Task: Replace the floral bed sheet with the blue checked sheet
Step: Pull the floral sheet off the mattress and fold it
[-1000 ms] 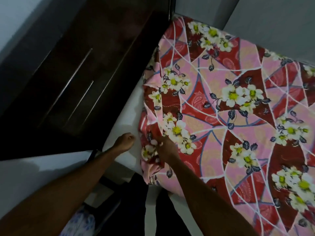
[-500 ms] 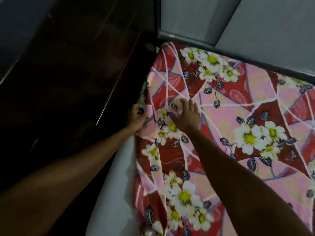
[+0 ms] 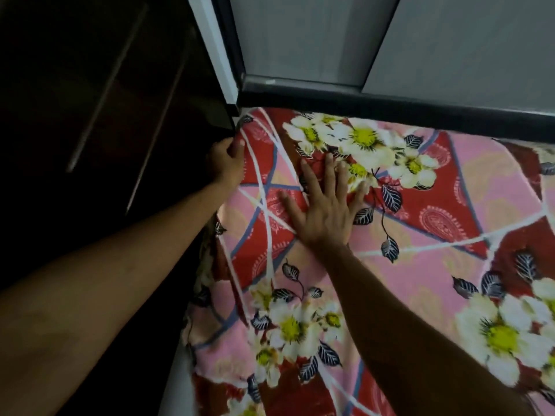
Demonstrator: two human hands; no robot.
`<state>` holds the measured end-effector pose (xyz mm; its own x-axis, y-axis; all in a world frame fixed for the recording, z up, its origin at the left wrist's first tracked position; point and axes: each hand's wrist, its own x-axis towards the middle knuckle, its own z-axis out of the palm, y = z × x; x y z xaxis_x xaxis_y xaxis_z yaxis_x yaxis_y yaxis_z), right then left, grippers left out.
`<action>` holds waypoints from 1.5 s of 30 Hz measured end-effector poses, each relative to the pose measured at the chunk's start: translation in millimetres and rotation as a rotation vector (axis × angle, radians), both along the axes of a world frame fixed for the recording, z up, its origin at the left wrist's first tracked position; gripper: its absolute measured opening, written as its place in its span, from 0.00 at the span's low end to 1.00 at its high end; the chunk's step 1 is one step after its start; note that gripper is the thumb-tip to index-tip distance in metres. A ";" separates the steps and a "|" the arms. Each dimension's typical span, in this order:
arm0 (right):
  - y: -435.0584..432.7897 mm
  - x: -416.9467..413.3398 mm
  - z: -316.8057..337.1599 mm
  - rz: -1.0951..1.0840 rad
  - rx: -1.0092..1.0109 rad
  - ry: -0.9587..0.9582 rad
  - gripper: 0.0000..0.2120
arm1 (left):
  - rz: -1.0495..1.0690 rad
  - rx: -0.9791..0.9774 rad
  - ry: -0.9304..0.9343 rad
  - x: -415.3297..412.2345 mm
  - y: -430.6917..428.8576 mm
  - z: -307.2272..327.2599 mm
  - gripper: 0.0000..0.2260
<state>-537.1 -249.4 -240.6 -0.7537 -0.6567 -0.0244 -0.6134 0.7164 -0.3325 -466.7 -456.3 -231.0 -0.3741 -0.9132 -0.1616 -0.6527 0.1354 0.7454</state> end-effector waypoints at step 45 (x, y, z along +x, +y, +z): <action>298.7 275.6 47.3 0.157 -0.053 -0.368 0.34 | -0.413 -0.261 -0.068 205.2 264.2 80.9 0.04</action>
<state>-261.6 49.3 -193.3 -0.5917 -0.7706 -0.2369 -0.5467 0.5995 -0.5847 -261.5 -192.1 -150.1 -0.7098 -0.7042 0.0160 -0.5513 0.5695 0.6097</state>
